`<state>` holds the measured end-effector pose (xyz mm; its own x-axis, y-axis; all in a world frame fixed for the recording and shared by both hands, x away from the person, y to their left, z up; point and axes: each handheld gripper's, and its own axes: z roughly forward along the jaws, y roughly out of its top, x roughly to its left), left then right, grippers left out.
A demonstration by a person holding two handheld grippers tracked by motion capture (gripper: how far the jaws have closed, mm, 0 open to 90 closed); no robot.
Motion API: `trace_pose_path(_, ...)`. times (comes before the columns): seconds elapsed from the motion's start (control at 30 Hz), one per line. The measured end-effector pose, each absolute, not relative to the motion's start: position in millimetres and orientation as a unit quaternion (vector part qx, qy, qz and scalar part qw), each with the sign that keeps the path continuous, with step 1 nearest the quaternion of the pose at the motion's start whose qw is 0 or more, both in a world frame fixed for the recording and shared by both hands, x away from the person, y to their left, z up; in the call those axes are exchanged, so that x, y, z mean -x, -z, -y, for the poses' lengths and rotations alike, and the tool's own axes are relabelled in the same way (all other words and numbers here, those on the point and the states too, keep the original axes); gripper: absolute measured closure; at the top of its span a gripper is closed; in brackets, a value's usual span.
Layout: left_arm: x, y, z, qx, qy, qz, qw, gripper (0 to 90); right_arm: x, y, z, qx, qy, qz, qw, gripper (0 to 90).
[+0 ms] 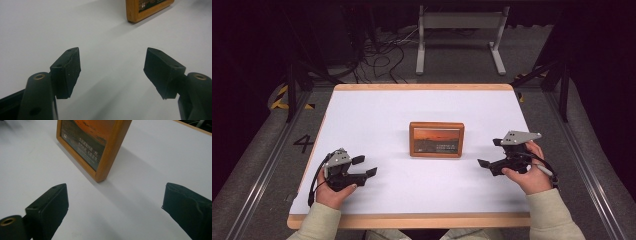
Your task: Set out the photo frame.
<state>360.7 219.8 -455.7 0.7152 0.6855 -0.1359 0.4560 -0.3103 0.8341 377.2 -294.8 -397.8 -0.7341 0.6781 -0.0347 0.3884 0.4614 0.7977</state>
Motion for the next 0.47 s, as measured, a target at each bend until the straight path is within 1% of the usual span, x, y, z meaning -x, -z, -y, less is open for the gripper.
trace_pose_path(0.23,-360.3,454.2,-220.0,-0.797,-0.132,-0.355,0.471,29.6,-371.2,430.2,311.0,-0.348,-0.414,-0.824,0.168,4.0)
trace_pose_path(0.33,-359.7,453.1,-220.4,-0.795,-0.134,-0.356,0.473,29.5,-370.2,434.7,314.3,-0.350,-0.414,-0.823,0.168,3.7)
trace_pose_path(0.47,-360.7,452.9,-218.6,-0.795,-0.134,-0.355,0.474,29.0,-370.2,439.2,316.6,-0.350,-0.410,-0.823,0.179,3.4)
